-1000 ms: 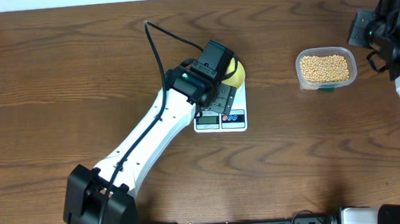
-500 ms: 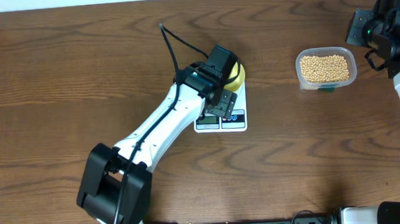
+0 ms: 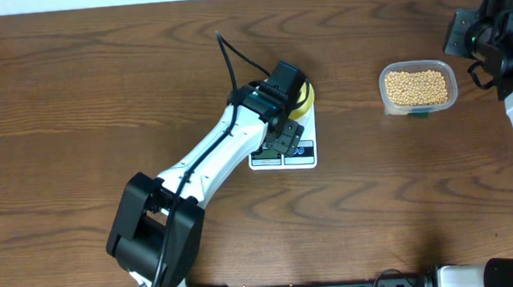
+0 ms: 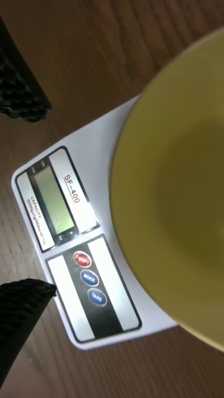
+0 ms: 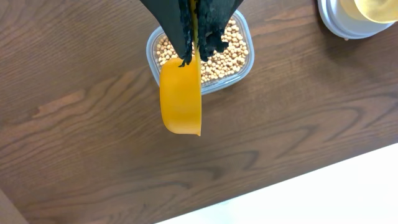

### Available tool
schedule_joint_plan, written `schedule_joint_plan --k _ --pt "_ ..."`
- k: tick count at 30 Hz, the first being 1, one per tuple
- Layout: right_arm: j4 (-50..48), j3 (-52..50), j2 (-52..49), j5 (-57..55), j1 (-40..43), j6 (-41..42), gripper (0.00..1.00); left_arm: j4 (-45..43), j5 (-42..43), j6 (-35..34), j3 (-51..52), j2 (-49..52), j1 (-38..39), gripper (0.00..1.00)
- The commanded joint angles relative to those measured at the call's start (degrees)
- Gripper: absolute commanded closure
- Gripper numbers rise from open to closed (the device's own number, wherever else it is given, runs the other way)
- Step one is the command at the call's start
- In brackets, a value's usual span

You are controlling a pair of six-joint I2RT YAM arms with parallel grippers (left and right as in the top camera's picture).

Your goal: Scoop item into bowl and weigh 50g on scale

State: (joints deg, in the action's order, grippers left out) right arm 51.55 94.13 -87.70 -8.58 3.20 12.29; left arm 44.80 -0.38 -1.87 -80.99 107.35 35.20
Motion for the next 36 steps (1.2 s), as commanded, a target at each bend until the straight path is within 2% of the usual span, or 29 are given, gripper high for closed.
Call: schedule_joint_plan --k 1,29,36 --pt "-0.17 1.44 -0.07 0.17 0.13 -1.27 0.99 0.11 -0.79 2.29 0.33 0.68 0.02 0.17" --pt "-1.62 1.44 -0.07 3.13 0.13 -2.75 0.99 -0.81 -2.91 2.49 0.33 3.02 0.02 0.17" --pt "-1.27 1.44 -0.07 3.19 0.13 -2.73 0.99 -3.58 -2.89 2.49 0.33 3.02 0.02 0.17"
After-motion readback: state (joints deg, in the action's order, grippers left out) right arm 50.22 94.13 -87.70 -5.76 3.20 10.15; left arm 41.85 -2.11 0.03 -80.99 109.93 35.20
